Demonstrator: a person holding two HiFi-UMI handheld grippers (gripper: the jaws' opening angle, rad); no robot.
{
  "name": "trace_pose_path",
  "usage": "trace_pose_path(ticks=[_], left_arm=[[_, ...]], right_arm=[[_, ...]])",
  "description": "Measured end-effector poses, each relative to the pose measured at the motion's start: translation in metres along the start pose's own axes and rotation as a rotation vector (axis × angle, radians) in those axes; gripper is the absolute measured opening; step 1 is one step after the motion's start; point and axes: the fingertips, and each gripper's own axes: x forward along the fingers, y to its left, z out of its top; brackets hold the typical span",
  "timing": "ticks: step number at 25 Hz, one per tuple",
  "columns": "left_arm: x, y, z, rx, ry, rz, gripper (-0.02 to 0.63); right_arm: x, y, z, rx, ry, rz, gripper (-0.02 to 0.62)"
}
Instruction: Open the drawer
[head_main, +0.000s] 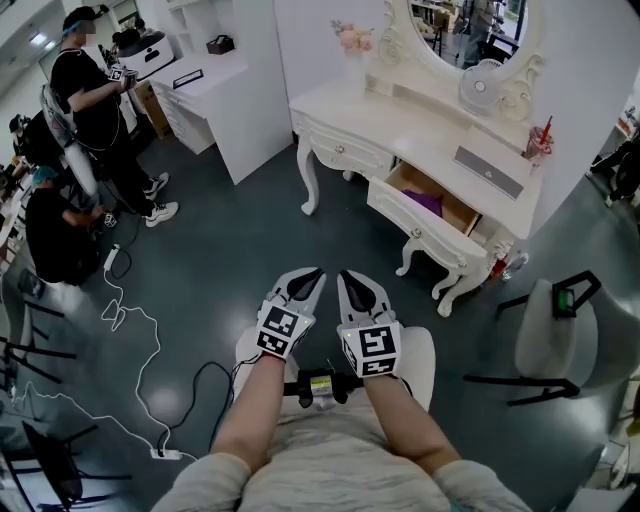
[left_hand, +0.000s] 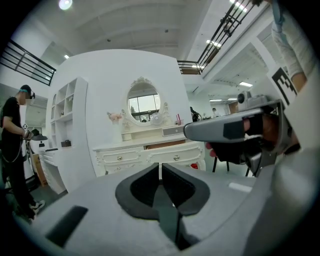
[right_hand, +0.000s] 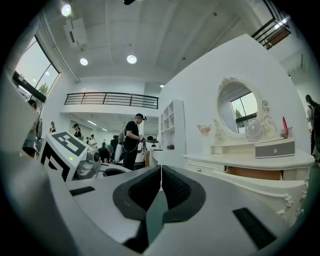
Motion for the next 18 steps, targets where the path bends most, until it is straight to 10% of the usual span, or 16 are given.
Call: trace_pose_path(ticks=[18], left_arm=[[0.044,0.037,0.02,0.016,-0.041,-0.012,0.031]], right_arm=[[0.046,-0.034,-0.006,0.048,0.022,-0.007,0.01]])
